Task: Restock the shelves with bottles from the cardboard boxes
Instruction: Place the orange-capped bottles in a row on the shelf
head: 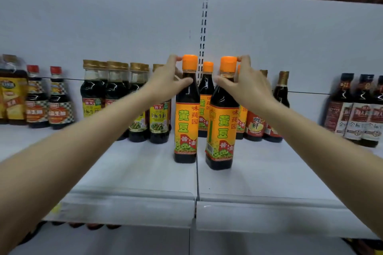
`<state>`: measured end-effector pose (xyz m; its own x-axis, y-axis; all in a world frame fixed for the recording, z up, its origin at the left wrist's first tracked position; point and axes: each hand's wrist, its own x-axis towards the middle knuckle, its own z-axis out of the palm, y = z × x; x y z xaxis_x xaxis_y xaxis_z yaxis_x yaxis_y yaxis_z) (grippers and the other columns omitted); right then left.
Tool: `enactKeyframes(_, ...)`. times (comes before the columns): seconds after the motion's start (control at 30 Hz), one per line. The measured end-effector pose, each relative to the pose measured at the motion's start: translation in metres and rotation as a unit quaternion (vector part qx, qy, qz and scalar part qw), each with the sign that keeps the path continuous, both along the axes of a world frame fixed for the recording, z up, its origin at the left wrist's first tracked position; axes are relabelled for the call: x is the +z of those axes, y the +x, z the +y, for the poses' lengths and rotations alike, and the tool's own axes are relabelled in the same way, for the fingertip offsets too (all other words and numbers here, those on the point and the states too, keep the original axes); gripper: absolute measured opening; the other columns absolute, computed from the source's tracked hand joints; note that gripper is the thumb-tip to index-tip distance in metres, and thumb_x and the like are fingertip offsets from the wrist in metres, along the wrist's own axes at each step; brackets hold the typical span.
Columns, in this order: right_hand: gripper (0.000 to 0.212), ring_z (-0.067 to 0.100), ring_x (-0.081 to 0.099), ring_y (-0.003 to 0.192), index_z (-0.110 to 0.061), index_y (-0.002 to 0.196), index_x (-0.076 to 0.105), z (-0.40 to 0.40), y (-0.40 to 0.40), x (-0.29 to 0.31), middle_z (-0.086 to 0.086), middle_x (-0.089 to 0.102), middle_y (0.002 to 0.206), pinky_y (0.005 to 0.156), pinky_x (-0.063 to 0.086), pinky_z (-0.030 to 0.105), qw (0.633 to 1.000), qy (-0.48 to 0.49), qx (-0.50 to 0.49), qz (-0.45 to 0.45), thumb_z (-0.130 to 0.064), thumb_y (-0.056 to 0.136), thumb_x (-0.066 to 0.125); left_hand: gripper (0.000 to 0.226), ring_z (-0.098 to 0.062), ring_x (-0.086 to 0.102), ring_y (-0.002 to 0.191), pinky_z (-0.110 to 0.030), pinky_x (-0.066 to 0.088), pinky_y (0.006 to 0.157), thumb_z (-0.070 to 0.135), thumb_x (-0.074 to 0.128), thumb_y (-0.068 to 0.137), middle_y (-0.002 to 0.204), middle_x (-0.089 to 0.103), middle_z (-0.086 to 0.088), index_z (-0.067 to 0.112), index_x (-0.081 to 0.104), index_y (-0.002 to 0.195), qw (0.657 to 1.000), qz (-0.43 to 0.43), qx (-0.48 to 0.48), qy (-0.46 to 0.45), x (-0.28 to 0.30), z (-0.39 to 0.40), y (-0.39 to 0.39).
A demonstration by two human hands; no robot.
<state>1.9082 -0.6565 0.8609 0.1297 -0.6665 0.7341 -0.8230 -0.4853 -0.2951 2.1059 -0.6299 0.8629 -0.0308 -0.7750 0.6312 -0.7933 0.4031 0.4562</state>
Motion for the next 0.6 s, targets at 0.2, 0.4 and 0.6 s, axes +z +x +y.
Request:
enactKeyframes(0.2, 0.1, 0.023, 0.053, 0.116, -0.04, 0.148, -0.014, 0.025, -0.021, -0.074, 0.008, 0.042, 0.143, 0.088, 0.044, 0.04, 0.993, 0.08, 0.088, -0.013, -0.048, 0.086, 0.063, 0.1, -0.021, 0.048, 0.12, -0.047, 0.046, 0.099, 0.04, 0.071, 0.078, 0.14, 0.04, -0.008, 0.031, 0.004, 0.151, 0.999, 0.025, 0.014, 0.022, -0.089, 0.01, 0.003)
enactKeyframes(0.4, 0.11, 0.025, 0.062, 0.107, -0.053, 0.132, -0.033, 0.021, -0.023, -0.12, 0.006, 0.058, 0.131, 0.092, 0.05, 0.047, 0.985, 0.103, 0.139, 0.005, -0.025, 0.09, 0.065, 0.111, -0.006, 0.056, 0.082, -0.022, 0.047, 0.076, 0.026, 0.075, 0.08, 0.092, 0.051, 0.014, 0.03, -0.01, 0.151, 1.0, -0.004, 0.012, 0.022, -0.113, 0.017, 0.0)
enactKeyframes(0.6, 0.108, 0.027, 0.064, 0.099, -0.039, 0.143, -0.028, 0.01, -0.008, -0.122, 0.008, 0.062, 0.122, 0.088, 0.051, 0.047, 0.989, 0.097, 0.107, -0.011, -0.021, 0.091, 0.064, 0.111, -0.001, 0.061, 0.065, -0.018, 0.05, 0.064, 0.02, 0.074, 0.081, 0.09, 0.066, 0.006, 0.028, -0.012, 0.15, 0.999, 0.014, 0.015, 0.028, -0.116, 0.003, -0.001)
